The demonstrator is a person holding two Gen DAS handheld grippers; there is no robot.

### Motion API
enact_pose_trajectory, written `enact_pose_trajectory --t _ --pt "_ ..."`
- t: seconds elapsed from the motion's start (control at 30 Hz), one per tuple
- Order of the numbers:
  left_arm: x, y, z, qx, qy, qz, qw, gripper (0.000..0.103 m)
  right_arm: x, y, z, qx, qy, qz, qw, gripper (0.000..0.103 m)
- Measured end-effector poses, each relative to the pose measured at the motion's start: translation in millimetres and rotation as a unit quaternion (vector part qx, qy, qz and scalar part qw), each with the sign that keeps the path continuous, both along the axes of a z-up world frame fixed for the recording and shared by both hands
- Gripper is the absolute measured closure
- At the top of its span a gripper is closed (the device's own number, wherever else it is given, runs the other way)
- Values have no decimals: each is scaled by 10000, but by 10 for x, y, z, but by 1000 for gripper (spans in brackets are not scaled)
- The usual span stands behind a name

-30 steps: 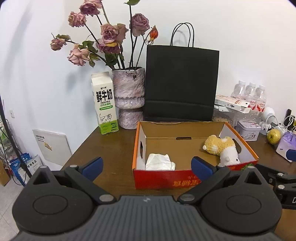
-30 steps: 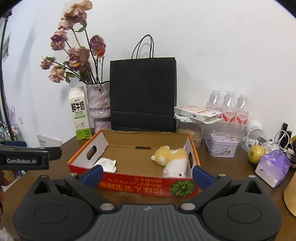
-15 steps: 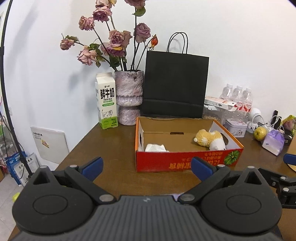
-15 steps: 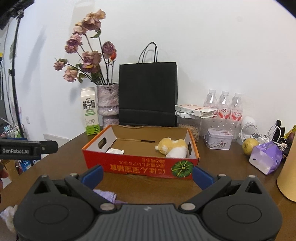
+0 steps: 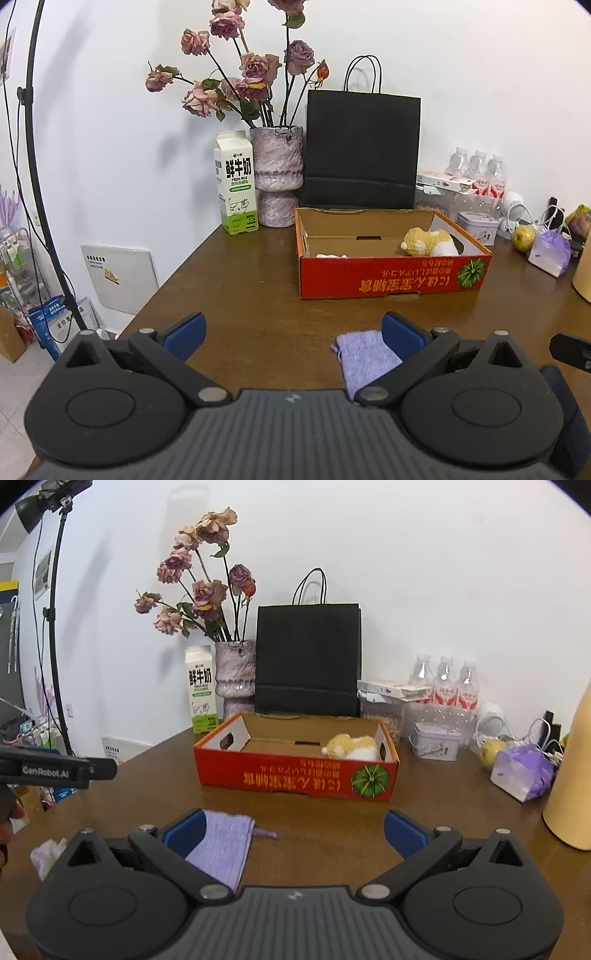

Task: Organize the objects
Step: 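Withdraw both tools from the box back toward the remaining items, then grasp the iridescent plastic bag with the left tool while the right tool grasps the lavender headband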

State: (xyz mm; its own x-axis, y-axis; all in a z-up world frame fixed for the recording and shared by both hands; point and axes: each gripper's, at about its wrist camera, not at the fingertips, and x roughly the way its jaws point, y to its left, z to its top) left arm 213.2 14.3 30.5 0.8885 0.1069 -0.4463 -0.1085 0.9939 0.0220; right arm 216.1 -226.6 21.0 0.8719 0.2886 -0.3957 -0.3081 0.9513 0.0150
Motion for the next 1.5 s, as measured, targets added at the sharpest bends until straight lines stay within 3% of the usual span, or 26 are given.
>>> enact_pose_trajectory --t 0.5,0.97,1.23,1.5 --pt "-550 -5 -234 118 -76 -13 9999 0 -588 55 -307 -54 -2 -56 10000 0" --pt "-903 168 -556 69 219 26 9997 0 -879 10 -584 -112 201 -104 9997 0" --pt "-928 325 -698 -16 410 39 9991 0 -854 162 -680 -220 259 126 9993 0" --pt "-930 505 -685 -155 282 132 9994 0 -599 395 -753 -317 480 213 9981 0"
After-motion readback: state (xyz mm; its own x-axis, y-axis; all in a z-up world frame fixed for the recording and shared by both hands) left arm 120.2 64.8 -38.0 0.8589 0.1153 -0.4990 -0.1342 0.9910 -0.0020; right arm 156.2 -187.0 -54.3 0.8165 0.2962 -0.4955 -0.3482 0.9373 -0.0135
